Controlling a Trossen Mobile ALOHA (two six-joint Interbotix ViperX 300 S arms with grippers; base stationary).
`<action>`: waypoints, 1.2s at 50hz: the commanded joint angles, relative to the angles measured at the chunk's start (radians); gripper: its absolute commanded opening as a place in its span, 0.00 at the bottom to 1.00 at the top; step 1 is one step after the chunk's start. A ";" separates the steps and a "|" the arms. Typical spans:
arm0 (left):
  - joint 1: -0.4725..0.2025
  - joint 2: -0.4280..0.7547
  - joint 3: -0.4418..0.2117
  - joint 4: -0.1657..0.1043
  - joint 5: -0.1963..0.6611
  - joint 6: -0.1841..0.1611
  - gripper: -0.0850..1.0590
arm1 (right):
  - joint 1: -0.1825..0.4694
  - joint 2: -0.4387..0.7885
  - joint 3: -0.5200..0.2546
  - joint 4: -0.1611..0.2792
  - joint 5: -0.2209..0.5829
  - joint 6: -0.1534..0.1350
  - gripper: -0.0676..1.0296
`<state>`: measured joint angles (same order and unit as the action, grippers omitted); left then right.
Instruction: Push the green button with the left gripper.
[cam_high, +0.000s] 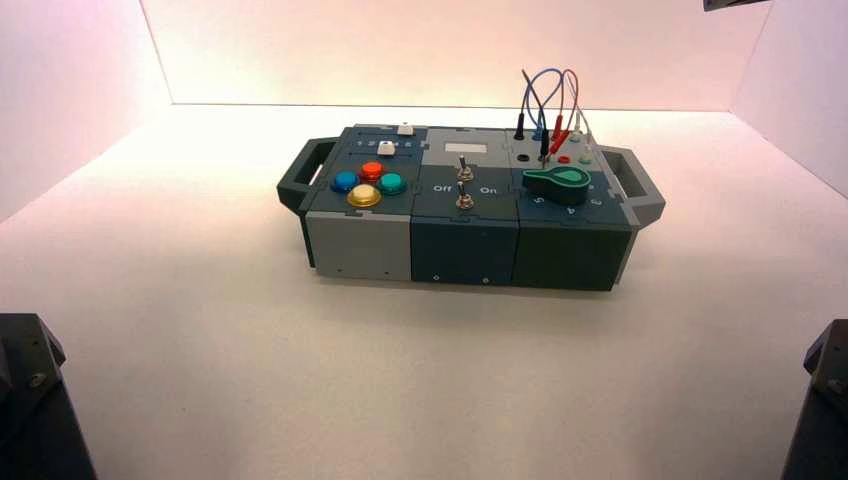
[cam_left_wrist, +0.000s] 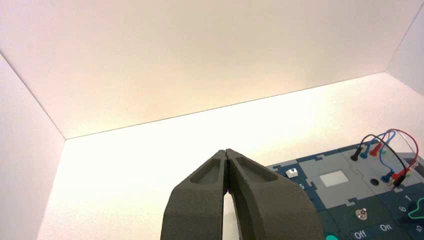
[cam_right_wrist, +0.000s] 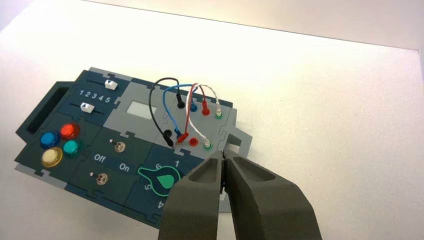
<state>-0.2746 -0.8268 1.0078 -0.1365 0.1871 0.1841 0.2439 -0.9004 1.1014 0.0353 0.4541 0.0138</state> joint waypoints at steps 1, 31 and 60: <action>0.000 0.002 -0.020 -0.002 -0.003 0.000 0.05 | 0.002 -0.002 -0.032 0.003 -0.005 0.000 0.04; -0.109 0.175 -0.164 0.002 0.311 0.029 0.05 | 0.002 0.025 -0.034 0.005 -0.005 0.000 0.04; -0.402 0.548 -0.302 0.002 0.471 0.087 0.05 | 0.002 0.104 -0.043 0.005 0.006 0.002 0.04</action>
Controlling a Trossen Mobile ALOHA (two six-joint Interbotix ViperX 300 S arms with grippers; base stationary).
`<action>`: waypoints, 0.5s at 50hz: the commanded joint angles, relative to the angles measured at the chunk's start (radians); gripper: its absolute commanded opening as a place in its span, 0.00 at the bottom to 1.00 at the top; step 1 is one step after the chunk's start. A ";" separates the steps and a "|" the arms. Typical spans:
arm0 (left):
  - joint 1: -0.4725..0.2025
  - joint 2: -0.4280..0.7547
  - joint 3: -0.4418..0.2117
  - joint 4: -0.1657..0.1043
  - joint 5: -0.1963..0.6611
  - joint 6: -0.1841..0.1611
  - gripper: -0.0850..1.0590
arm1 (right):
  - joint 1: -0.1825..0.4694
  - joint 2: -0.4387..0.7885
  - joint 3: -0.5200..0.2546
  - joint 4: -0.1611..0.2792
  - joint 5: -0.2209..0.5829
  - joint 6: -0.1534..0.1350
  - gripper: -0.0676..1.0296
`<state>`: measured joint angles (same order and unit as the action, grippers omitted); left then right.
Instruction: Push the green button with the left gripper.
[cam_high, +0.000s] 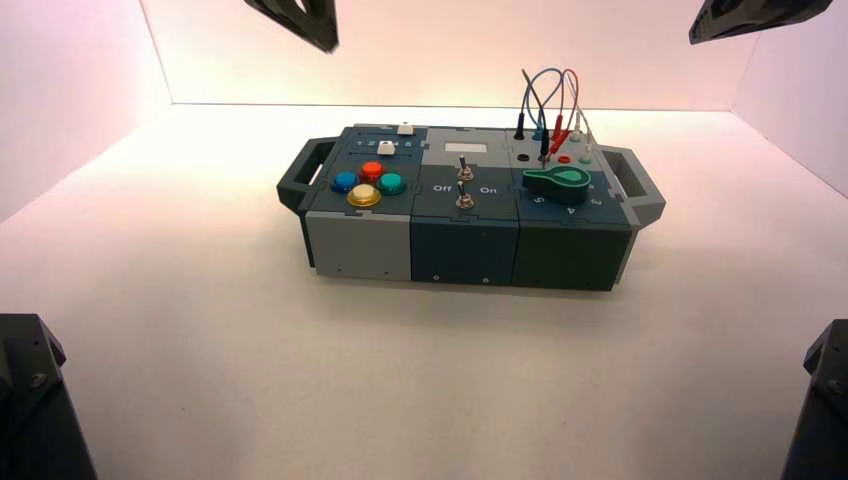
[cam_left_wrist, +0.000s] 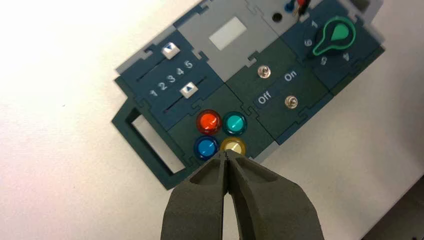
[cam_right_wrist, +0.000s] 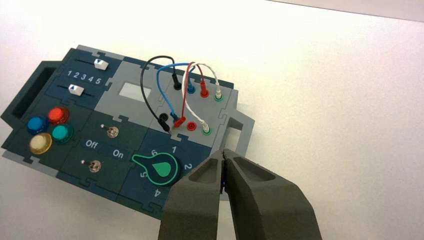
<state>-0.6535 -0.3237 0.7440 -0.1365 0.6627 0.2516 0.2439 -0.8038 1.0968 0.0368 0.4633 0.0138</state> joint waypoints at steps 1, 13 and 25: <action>-0.023 0.049 -0.040 0.000 -0.005 0.021 0.05 | 0.002 0.008 -0.040 0.005 -0.002 0.002 0.04; -0.060 0.166 -0.075 -0.005 -0.012 0.035 0.04 | 0.002 0.008 -0.040 0.005 0.003 0.003 0.04; -0.077 0.273 -0.121 -0.005 -0.017 0.046 0.05 | 0.002 0.006 -0.040 0.005 0.003 0.003 0.04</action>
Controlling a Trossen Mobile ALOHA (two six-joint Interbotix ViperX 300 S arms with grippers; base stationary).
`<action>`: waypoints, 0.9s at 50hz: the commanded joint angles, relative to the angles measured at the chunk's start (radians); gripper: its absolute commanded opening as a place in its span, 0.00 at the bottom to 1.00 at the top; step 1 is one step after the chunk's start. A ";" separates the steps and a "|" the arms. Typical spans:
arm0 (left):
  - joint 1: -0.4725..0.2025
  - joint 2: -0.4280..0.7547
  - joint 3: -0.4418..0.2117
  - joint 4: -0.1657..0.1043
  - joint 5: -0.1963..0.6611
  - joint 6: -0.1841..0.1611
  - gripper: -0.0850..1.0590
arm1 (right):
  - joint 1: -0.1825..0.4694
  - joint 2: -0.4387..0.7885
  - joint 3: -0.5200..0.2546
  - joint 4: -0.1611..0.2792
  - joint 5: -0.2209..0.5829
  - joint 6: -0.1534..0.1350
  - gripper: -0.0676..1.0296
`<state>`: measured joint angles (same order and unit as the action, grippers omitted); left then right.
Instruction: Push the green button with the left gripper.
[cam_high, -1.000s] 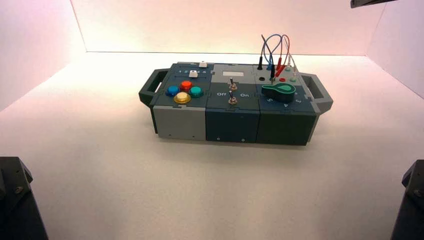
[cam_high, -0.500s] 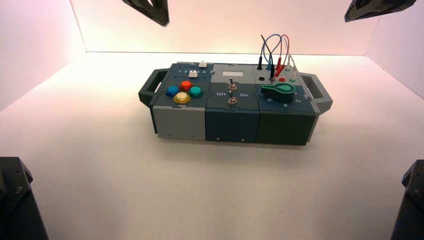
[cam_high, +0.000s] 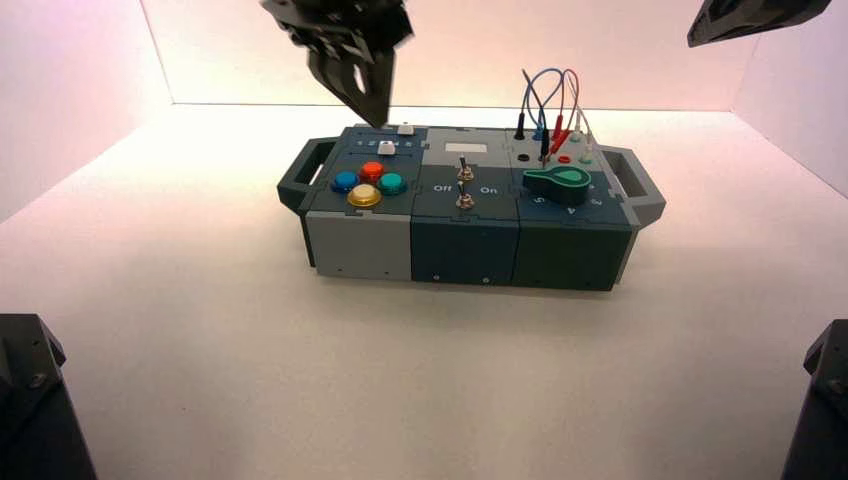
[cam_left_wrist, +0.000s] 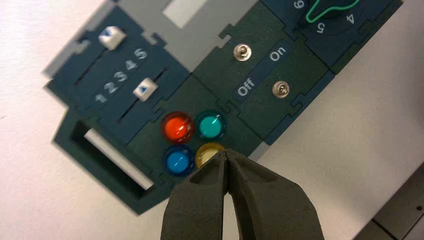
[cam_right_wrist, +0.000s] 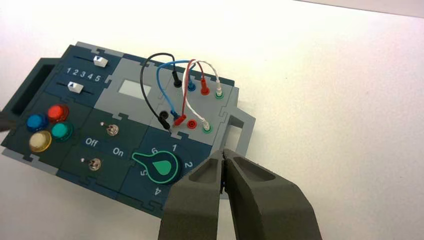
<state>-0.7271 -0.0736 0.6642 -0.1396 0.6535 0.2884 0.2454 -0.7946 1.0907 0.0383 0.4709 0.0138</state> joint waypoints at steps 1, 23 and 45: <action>-0.005 0.031 -0.046 -0.002 -0.008 0.009 0.05 | 0.000 -0.003 -0.034 0.003 -0.005 0.003 0.04; -0.006 0.158 -0.097 0.000 -0.017 0.023 0.05 | 0.000 -0.006 -0.034 0.003 -0.005 0.003 0.04; -0.006 0.229 -0.103 0.011 -0.015 0.029 0.05 | 0.000 -0.017 -0.034 0.003 -0.005 0.003 0.04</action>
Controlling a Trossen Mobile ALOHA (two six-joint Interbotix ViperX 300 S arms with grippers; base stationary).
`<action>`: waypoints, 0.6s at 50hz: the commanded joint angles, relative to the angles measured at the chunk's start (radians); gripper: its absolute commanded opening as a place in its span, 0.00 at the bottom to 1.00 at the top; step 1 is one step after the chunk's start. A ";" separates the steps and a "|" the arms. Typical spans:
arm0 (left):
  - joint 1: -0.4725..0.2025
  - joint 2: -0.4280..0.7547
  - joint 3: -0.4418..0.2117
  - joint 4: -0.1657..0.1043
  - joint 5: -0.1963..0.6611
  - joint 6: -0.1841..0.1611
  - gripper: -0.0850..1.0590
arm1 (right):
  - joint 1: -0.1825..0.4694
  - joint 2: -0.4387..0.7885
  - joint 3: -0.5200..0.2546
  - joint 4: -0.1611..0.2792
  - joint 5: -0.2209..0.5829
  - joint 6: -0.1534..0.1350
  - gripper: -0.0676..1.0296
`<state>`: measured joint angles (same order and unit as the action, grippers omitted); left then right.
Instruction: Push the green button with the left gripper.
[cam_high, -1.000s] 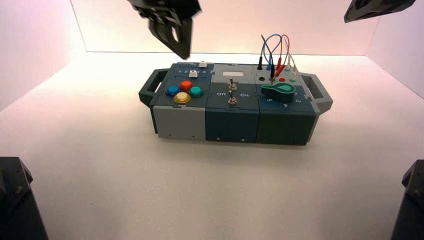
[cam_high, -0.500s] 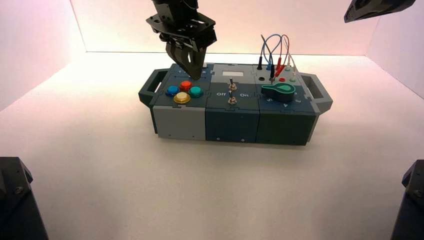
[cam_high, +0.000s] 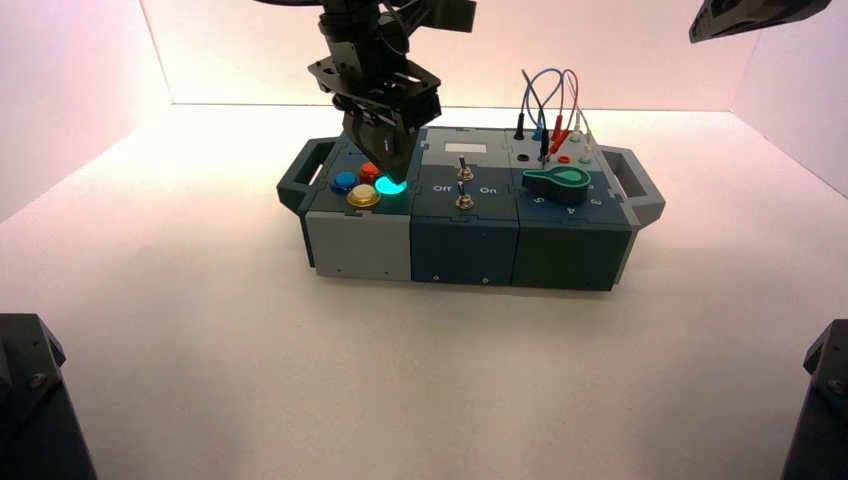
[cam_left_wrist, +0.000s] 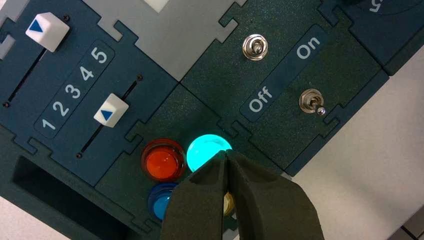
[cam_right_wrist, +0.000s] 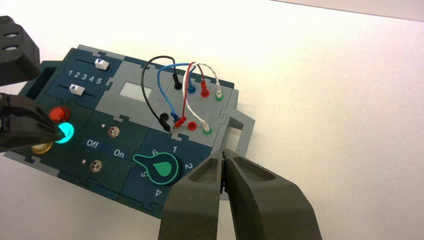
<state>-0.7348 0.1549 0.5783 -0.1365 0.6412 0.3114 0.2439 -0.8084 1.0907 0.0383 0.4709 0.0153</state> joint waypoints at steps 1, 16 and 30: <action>0.002 0.003 -0.017 0.009 -0.003 0.006 0.05 | 0.002 -0.003 -0.032 0.003 -0.005 0.002 0.04; 0.003 -0.005 -0.014 0.014 0.025 0.006 0.05 | 0.002 -0.014 -0.031 0.008 -0.003 0.003 0.04; 0.003 -0.156 0.015 0.014 0.163 0.005 0.05 | 0.003 -0.011 -0.035 0.034 0.017 0.003 0.04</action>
<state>-0.7302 0.0859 0.5952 -0.1243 0.7701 0.3114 0.2439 -0.8222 1.0907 0.0629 0.4863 0.0153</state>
